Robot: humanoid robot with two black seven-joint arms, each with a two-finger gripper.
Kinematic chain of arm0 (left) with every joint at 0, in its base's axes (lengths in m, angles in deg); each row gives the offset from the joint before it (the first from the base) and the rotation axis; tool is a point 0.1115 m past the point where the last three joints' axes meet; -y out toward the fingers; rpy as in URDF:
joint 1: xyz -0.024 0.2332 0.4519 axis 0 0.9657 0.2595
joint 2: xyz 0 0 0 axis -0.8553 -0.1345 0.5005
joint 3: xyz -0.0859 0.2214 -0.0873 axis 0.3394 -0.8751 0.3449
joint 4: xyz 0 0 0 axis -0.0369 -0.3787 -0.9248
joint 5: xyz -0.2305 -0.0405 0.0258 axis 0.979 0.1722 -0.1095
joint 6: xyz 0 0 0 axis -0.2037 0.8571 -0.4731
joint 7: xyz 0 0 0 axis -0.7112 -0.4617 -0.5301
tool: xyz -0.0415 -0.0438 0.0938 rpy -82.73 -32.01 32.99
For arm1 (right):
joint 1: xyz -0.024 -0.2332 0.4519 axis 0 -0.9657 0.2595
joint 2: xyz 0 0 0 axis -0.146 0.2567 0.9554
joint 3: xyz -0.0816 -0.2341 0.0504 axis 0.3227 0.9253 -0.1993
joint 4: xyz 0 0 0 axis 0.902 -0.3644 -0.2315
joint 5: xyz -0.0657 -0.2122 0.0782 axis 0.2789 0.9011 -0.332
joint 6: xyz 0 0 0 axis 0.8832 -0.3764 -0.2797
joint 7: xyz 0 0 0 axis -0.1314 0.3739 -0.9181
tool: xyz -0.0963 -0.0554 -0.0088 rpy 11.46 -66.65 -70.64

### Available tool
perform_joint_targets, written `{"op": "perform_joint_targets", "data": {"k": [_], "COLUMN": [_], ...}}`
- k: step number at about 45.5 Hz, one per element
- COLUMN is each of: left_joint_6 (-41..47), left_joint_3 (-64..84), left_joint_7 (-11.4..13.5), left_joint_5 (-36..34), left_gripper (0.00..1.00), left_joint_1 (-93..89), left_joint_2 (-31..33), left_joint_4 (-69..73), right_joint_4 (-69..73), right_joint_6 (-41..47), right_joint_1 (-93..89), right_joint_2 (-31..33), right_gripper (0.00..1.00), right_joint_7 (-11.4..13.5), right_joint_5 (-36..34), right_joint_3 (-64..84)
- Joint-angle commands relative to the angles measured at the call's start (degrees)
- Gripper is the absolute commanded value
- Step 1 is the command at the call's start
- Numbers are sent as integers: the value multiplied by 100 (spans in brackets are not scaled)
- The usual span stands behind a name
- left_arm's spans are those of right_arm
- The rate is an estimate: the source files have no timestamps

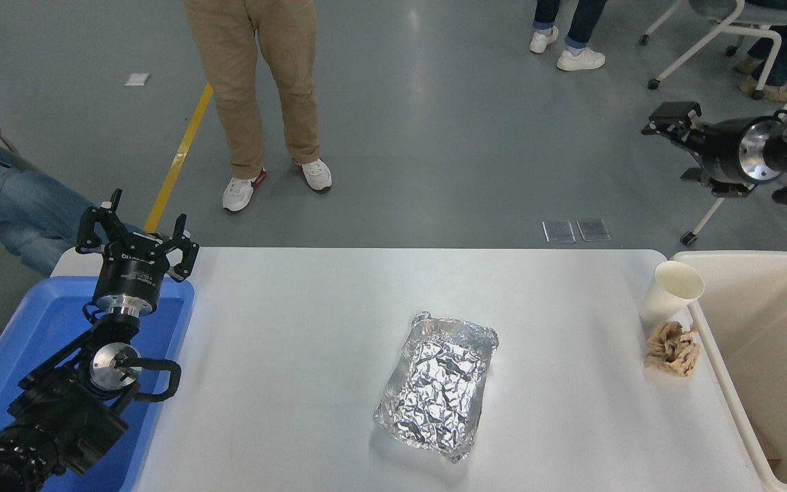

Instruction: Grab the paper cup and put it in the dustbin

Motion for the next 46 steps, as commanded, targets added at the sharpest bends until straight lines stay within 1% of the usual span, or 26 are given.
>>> {"op": "perform_joint_targets", "data": {"k": [1,6,25,39,46], "left_joint_6": [0,0,0,0,0], "left_joint_3": [-1,-1,-1,-1,-1], "left_joint_7": [1,1,1,1,1], "left_joint_5": [0,0,0,0,0], "left_gripper": [99,99,99,99,99], "left_joint_1": [5,-4,-4,5,5], "left_joint_2": [0,0,0,0,0], "left_joint_4": [0,0,0,0,0], "right_joint_4": [968,1434,3059,3236,3227], "right_joint_6": [666,1008,1817,1783,1721], "right_joint_1": [904,1317,2864,2953,2874], "right_joint_2": [-107,-98,-98,-177,-177], "right_gripper": [100,100,100,100,100], "right_joint_7": [20,20,29,29,29], "right_joint_5": [538,758,776,1004,1084], "right_joint_3": [583,574,609,645,899]}}
